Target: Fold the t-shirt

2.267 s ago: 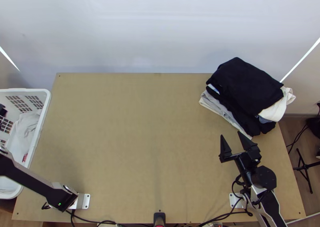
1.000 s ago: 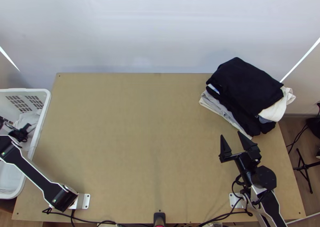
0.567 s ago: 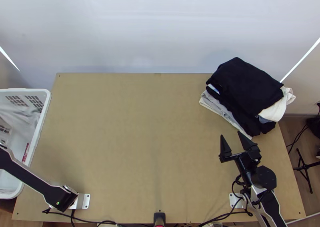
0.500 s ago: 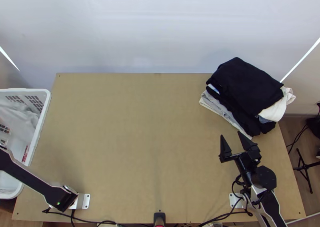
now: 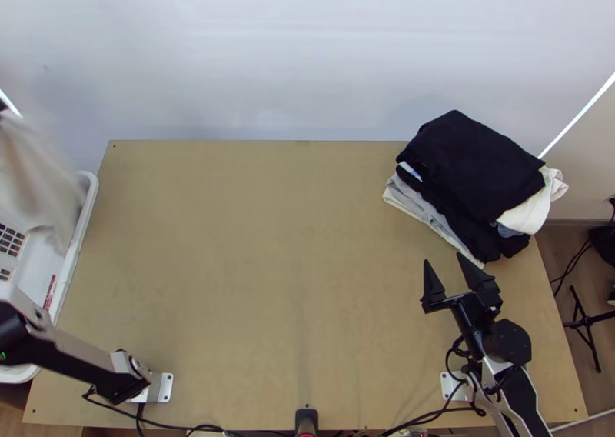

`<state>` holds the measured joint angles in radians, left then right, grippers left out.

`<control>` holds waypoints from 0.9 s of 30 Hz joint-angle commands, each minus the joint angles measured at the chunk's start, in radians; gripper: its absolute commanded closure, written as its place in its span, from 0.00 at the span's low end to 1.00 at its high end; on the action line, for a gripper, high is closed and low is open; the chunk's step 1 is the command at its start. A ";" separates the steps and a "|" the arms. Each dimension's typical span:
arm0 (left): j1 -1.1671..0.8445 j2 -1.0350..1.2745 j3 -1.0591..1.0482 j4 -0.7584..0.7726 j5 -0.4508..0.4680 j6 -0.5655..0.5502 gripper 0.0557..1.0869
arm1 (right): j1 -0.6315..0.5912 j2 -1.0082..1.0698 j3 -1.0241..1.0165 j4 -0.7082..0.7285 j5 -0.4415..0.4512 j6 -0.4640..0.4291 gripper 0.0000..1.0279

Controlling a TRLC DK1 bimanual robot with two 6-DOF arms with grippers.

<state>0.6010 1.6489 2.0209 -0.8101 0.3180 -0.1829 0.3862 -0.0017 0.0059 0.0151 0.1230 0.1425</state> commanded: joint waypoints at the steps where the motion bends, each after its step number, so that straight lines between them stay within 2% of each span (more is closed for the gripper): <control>1: -0.395 -0.287 -0.291 0.023 -0.091 0.030 0.97 | 0.000 0.000 0.000 0.000 0.000 0.000 0.04; 6: -0.808 -0.417 -0.608 0.155 -0.301 0.033 0.97 | 0.000 0.000 0.000 0.000 0.000 0.000 0.04; 13: -1.296 -0.377 -0.909 0.336 -0.520 -0.021 0.97 | 0.000 0.000 0.000 0.000 0.000 0.000 0.04; 16: -1.455 -0.293 -0.970 0.404 -0.576 -0.055 0.97 | 0.000 0.000 0.000 0.000 0.000 0.000 0.04; 20: -1.555 -0.172 -0.967 0.483 -0.602 -0.101 0.97 | 0.000 0.000 0.000 0.000 0.000 0.000 0.04; 27: -1.652 -0.015 -0.809 0.525 -0.602 -0.159 0.97 | 0.000 0.000 0.000 0.000 0.001 0.000 0.04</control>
<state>-0.8967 1.4986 1.1320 -0.3363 -0.2577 -0.2928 0.3859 -0.0021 0.0059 0.0151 0.1230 0.1429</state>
